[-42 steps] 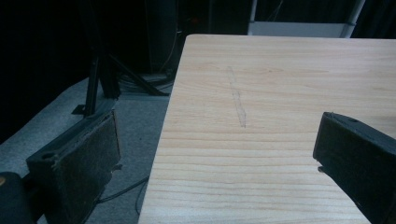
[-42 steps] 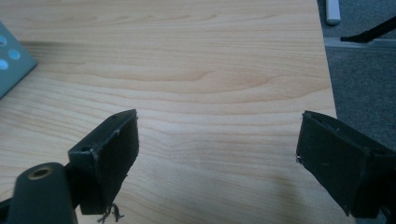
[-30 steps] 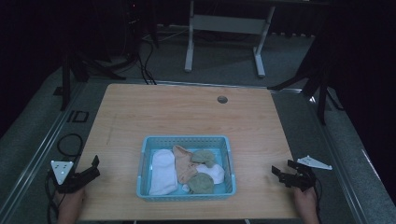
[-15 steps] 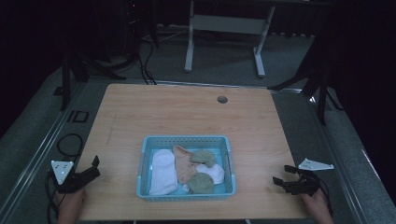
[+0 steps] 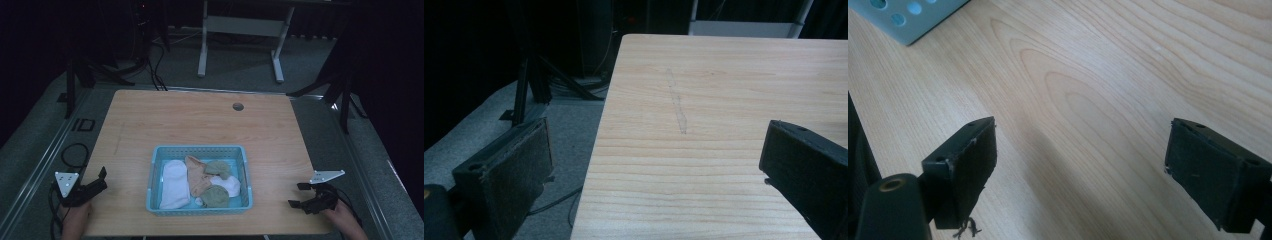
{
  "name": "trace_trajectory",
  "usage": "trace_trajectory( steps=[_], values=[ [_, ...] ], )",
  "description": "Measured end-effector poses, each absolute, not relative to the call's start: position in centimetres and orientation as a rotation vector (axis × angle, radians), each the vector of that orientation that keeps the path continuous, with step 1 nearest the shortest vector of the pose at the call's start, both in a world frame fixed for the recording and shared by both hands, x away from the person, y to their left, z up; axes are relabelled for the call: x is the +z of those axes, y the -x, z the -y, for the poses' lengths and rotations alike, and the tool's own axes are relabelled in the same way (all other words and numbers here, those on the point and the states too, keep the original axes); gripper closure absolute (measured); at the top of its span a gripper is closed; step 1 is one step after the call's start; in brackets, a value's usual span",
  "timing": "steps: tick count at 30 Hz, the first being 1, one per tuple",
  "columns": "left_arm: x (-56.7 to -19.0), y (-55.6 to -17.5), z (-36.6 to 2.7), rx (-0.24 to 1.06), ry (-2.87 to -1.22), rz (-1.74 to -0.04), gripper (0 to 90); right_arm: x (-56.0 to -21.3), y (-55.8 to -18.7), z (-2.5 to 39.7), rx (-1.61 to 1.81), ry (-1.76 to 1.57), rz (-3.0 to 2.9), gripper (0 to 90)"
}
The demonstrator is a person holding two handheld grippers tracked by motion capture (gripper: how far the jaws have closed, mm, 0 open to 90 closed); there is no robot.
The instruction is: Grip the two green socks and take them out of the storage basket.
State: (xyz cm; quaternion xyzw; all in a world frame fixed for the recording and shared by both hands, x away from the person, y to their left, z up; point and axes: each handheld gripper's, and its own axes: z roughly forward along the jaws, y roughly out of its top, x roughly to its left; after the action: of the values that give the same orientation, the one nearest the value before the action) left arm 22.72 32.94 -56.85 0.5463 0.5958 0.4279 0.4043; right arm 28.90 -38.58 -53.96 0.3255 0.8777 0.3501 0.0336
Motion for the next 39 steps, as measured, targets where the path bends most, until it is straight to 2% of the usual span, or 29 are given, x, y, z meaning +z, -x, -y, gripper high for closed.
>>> trace_trajectory(
  steps=[11,20,39],
  values=[
    [-56.8,-22.7,-33.0,1.075,-1.379,-1.504,0.4,-52.1,-29.6,37.1,0.939,-0.919,-2.771,12.8],
    [-56.8,-22.8,-32.9,1.076,-1.384,-1.509,0.4,-50.6,-29.9,35.0,0.7,-0.783,-2.896,12.8],
    [-56.8,-22.8,-32.9,1.071,-1.39,-1.504,0.3,-50.0,-29.7,31.9,0.581,-0.617,-2.969,13.5]
  ],
)
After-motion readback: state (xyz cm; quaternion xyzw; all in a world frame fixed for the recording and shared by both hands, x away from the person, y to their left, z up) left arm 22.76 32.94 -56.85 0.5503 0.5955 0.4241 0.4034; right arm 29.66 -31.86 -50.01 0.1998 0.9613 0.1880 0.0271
